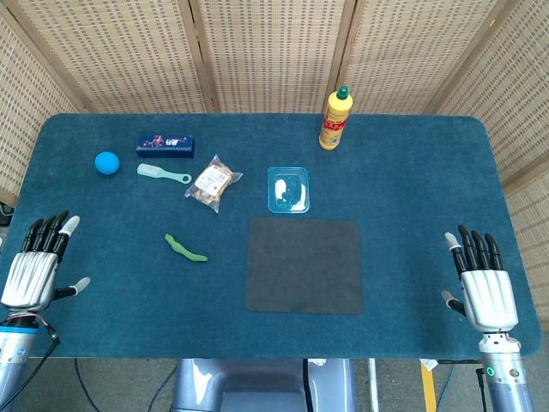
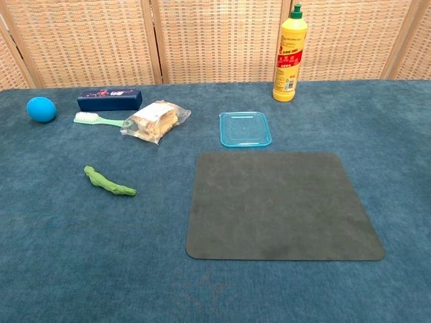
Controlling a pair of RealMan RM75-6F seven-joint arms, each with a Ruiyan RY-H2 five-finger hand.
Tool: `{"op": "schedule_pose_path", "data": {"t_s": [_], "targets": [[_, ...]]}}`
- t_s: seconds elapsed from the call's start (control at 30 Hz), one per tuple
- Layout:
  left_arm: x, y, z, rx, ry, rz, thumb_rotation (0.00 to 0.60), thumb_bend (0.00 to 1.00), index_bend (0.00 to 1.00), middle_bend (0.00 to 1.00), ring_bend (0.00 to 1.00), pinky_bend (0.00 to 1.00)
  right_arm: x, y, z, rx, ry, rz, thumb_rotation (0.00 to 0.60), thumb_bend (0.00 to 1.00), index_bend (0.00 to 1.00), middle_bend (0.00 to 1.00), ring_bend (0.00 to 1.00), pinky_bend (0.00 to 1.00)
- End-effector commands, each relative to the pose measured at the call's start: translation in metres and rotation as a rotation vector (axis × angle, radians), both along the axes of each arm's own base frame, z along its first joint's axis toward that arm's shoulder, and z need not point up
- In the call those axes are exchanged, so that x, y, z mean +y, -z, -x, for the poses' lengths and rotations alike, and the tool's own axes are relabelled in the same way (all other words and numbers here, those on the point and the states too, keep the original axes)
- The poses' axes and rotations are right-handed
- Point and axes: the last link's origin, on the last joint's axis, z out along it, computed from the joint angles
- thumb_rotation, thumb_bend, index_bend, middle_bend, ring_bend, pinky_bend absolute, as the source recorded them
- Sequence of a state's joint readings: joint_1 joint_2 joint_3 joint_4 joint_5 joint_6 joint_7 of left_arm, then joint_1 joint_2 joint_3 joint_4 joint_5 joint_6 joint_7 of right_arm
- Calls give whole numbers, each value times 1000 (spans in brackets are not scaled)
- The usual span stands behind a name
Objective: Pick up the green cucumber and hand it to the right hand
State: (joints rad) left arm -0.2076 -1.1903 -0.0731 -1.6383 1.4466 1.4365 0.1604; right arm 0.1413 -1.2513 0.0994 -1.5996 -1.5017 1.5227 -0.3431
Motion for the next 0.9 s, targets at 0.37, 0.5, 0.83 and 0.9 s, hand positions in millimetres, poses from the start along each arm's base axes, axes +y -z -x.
{"op": "schedule_pose_path", "data": {"t_s": [0.37, 0.5, 0.83, 0.9], "targets": [[31, 21, 0, 65, 48, 122, 600, 0, 0, 0, 0, 0, 0, 1, 2, 5, 11, -3, 600, 0, 0, 0, 0, 0], [51, 37, -6, 128, 94, 195, 600, 62, 74, 0, 0, 0, -1, 2, 3, 7, 25, -3, 600, 0, 0, 0, 0, 0], [109, 91, -23, 233, 264, 338, 600, 290, 383, 0, 0, 0, -6, 4, 11, 32, 72, 11, 600, 0, 0, 0, 0, 0], [116, 97, -22, 240, 282, 352, 600, 310, 402, 0, 0, 0, -7, 4, 12, 37, 81, 15, 600, 0, 0, 0, 0, 0]]}}
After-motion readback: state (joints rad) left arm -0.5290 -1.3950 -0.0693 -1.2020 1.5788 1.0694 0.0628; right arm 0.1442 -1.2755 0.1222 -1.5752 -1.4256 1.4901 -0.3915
